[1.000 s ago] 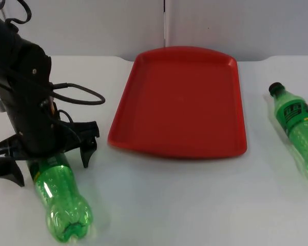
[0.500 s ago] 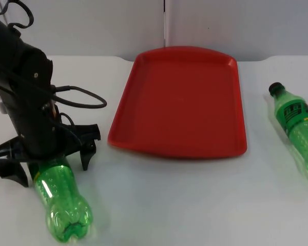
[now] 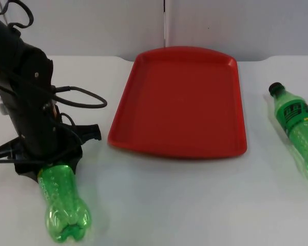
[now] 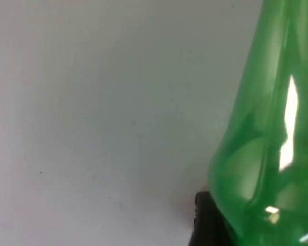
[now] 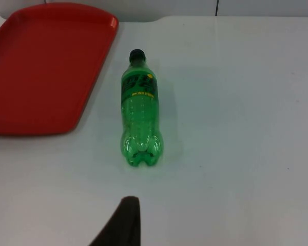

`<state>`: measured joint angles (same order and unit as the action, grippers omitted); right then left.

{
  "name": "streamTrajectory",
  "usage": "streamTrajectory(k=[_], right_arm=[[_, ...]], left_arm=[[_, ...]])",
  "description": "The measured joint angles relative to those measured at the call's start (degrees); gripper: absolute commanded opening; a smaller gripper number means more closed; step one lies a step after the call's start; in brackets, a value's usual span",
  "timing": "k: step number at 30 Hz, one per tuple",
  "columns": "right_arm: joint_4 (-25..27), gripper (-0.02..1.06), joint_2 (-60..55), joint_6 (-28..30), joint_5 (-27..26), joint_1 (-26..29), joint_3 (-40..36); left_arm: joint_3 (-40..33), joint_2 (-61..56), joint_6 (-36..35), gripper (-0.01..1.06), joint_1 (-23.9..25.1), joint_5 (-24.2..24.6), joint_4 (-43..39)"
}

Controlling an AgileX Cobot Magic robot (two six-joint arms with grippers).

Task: Place the bottle upright on the tray.

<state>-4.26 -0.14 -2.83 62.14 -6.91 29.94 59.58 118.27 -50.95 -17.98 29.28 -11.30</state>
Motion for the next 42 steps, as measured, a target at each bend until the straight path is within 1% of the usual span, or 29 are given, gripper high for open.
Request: streamTrajectory(k=[7,10,12,15,16,18,20,21,22,25,26,28,30,31,32,35,36,37,38,42], right_arm=[[0.0,1.05,0.0,0.0,0.0,0.0,0.0],[0.0,1.05,0.0,0.0,0.0,0.0,0.0],[0.0,1.05,0.0,0.0,0.0,0.0,0.0],[0.0,1.05,0.0,0.0,0.0,0.0,0.0],[0.0,1.05,0.0,0.0,0.0,0.0,0.0],[0.0,1.05,0.0,0.0,0.0,0.0,0.0],[0.0,1.05,0.0,0.0,0.0,0.0,0.0],[0.0,1.05,0.0,0.0,0.0,0.0,0.0],[0.0,1.05,0.0,0.0,0.0,0.0,0.0],[0.0,1.05,0.0,0.0,0.0,0.0,0.0],[0.0,1.05,0.0,0.0,0.0,0.0,0.0],[0.0,1.05,0.0,0.0,0.0,0.0,0.0],[0.0,1.05,0.0,0.0,0.0,0.0,0.0],[0.0,1.05,0.0,0.0,0.0,0.0,0.0],[0.0,1.05,0.0,0.0,0.0,0.0,0.0],[0.0,1.05,0.0,0.0,0.0,0.0,0.0],[0.0,1.05,0.0,0.0,0.0,0.0,0.0],[0.0,1.05,0.0,0.0,0.0,0.0,0.0],[0.0,1.05,0.0,0.0,0.0,0.0,0.0],[0.0,1.05,0.0,0.0,0.0,0.0,0.0]], left_arm=[[0.0,-1.5,1.6,0.0,0.0,0.3,2.5],[0.0,-4.0,2.2,0.0,0.0,-1.1,2.7],[0.0,-7.1,2.8,0.0,0.0,-3.4,2.8],[0.0,-12.4,3.8,0.0,0.0,-8.3,2.8],[0.0,-12.4,3.8,0.0,0.0,-8.3,2.8],[-0.1,-16.4,4.3,0.0,0.0,-12.6,2.3],[-0.1,-19.9,4.5,0.0,0.0,-17.0,-0.1],[-0.1,-19.9,4.5,0.0,0.0,-17.0,-0.1],[-0.1,-22.7,4.7,0.0,0.0,-20.5,-2.6],[-0.1,-27.4,5.4,0.0,-0.2,-28.0,-9.1],[-0.1,-27.4,5.4,0.0,-0.2,-28.0,-9.1],[-0.1,-29.7,5.6,0.0,-0.5,-33.8,-14.4],[-0.1,-31.1,5.8,0.0,-0.5,-40.7,-19.6],[-0.1,-31.1,5.8,0.0,-0.5,-40.7,-19.6],[-0.1,-31.5,6.1,0.0,-0.5,-44.3,-22.5],[-0.1,-31.5,8.9,0.0,-0.5,-52.1,-28.9],[-0.1,-31.5,9.9,0.0,-0.6,-53.5,-29.9],[-0.1,-31.5,9.9,0.0,-0.6,-53.5,-29.9],[-0.1,-31.5,10.8,0.0,-0.6,-54.7,-30.3],[-0.1,-31.5,15.1,0.0,-0.6,-58.1,-30.7]])
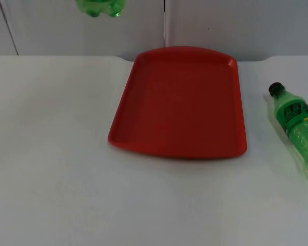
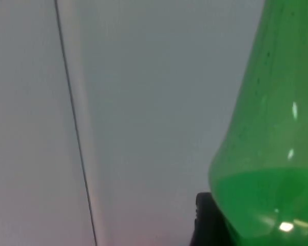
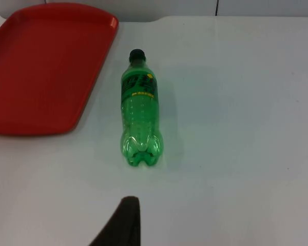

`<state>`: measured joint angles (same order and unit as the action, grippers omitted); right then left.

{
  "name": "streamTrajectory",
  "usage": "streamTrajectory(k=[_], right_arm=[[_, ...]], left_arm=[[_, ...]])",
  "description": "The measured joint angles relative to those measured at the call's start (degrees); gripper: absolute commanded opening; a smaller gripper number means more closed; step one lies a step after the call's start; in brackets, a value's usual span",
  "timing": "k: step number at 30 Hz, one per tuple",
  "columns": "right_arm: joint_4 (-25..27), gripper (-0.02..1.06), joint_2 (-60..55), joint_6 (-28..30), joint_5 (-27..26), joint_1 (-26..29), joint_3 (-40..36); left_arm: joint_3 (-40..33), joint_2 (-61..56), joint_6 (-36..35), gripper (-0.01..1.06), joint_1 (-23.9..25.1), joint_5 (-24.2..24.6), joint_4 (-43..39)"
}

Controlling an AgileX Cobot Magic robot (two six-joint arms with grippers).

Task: Place the bottle upright on the tray.

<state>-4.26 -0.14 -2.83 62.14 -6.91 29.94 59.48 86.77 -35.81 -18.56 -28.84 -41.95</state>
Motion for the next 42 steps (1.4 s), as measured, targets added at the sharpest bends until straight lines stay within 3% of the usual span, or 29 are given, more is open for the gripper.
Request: streamTrajectory(k=[6,14,20,24,31,42], right_arm=[[0.0,1.05,0.0,0.0,0.0,0.0,0.0],[0.0,1.05,0.0,0.0,0.0,0.0,0.0],[0.0,1.05,0.0,0.0,0.0,0.0,0.0],[0.0,1.05,0.0,0.0,0.0,0.0,0.0],[0.0,1.05,0.0,0.0,0.0,0.0,0.0],[0.0,1.05,0.0,0.0,0.0,0.0,0.0]], left_arm=[[0.0,0.4,3.6,0.0,0.0,-2.0,3.7],[0.0,4.3,14.5,0.0,0.0,-9.5,17.6],[0.0,10.9,19.4,0.0,0.0,-17.4,21.3],[0.0,17.4,24.0,0.0,0.0,-25.7,23.8],[3.6,25.1,25.1,0.0,0.0,-27.5,25.2],[15.7,38.1,25.4,0.0,0.0,-27.7,25.2]])
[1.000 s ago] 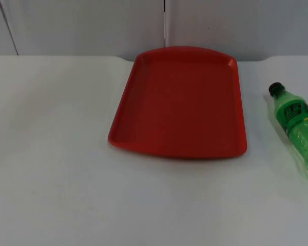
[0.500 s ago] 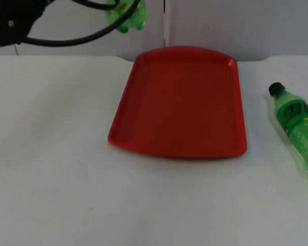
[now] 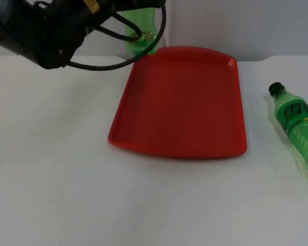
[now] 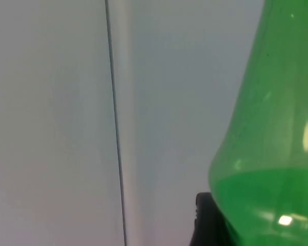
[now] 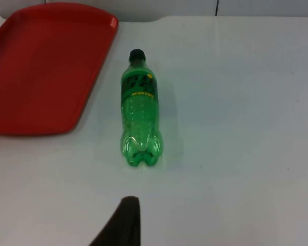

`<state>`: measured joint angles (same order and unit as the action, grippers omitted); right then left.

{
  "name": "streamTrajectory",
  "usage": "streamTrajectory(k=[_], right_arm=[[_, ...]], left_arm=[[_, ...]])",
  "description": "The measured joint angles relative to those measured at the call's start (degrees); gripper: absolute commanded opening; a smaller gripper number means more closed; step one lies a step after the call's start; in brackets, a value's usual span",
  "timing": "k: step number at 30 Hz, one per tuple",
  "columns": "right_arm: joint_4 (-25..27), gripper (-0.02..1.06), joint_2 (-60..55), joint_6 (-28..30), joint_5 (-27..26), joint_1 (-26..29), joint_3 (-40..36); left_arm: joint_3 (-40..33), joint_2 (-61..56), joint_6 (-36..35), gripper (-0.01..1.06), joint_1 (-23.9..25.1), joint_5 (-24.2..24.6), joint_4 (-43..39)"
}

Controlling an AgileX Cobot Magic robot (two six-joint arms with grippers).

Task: Place the bottle upright on the tray.

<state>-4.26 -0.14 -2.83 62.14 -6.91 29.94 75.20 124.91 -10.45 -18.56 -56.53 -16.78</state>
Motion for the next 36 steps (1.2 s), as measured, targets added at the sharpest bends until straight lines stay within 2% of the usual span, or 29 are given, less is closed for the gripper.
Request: streamTrajectory(k=[7,12,21,36], right_arm=[[0.0,1.05,0.0,0.0,0.0,0.0,0.0],[0.0,1.05,0.0,0.0,0.0,0.0,0.0],[0.0,1.05,0.0,0.0,0.0,0.0,0.0],[0.0,1.05,0.0,0.0,0.0,0.0,0.0]], left_arm=[[6.5,6.4,-0.2,0.0,0.0,-0.4,-0.4],[15.6,14.4,-1.8,0.0,0.0,-0.5,-1.7],[26.1,23.2,-2.8,0.0,0.0,-0.6,-2.0],[28.7,29.5,-3.2,0.0,0.0,-0.9,-1.7]])
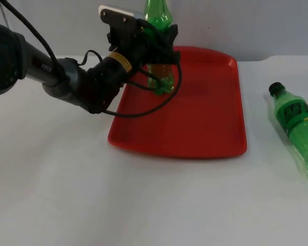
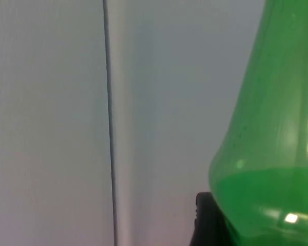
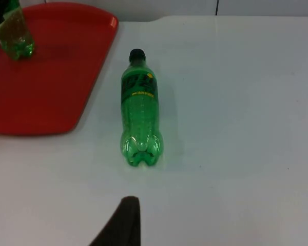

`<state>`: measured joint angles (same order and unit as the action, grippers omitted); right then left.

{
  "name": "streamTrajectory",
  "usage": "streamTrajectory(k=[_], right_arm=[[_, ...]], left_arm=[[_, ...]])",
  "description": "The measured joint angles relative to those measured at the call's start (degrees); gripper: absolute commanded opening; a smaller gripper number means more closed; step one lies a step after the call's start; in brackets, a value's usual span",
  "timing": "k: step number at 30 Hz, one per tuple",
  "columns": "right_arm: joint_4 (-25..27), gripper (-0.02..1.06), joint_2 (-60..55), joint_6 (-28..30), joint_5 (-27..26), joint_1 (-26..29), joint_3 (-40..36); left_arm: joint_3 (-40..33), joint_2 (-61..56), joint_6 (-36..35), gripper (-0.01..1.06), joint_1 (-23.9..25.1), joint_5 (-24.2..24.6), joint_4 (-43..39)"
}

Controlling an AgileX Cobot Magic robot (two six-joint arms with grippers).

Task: Place the bottle upright on the tray.

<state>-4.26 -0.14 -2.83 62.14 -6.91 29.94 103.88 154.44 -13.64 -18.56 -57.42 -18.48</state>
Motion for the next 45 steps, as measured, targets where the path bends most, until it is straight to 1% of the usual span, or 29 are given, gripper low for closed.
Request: streamTrajectory(k=[11,13,14,15,17,19,20,21,22,23,37,42,45], right_arm=[[0.0,1.05,0.0,0.0,0.0,0.0,0.0],[0.0,1.05,0.0,0.0,0.0,0.0,0.0],[0.0,1.05,0.0,0.0,0.0,0.0,0.0],[0.0,1.05,0.0,0.0,0.0,0.0,0.0],[0.0,1.05,0.0,0.0,0.0,0.0,0.0],[0.0,1.05,0.0,0.0,0.0,0.0,0.0],[0.0,1.05,0.0,0.0,0.0,0.0,0.0],[0.0,1.05,0.0,0.0,0.0,0.0,0.0],[0.0,1.05,0.0,0.0,0.0,0.0,0.0],[0.0,1.05,0.0,0.0,0.0,0.0,0.0],[0.0,1.05,0.0,0.0,0.0,0.0,0.0],[0.0,1.05,0.0,0.0,0.0,0.0,0.0],[0.0,1.05,0.0,0.0,0.0,0.0,0.0]], left_arm=[[0.2,0.4,0.0,0.01,0.0,-0.3,0.2],[0.2,0.4,0.0,0.09,0.0,-0.3,0.1],[0.2,0.4,0.0,0.17,0.0,-0.3,0.1],[0.2,0.4,0.0,0.17,0.0,-0.3,0.0],[0.2,0.4,0.1,0.36,0.0,-0.3,-0.6],[0.2,0.4,0.1,0.63,0.0,-0.3,-0.8],[0.2,0.4,0.1,0.63,0.0,-0.3,-1.1],[0.2,0.4,0.1,0.76,0.0,-0.3,-1.2],[0.2,0.4,0.1,0.87,0.0,-0.3,-1.4],[0.2,0.5,0.1,1.04,0.0,-0.2,-1.4],[0.2,0.5,0.0,1.05,0.0,0.0,-1.4],[0.2,0.5,-0.1,1.05,0.0,-1.2,-2.0],[0.2,0.5,-1.8,1.05,0.0,-1.4,-3.2]])
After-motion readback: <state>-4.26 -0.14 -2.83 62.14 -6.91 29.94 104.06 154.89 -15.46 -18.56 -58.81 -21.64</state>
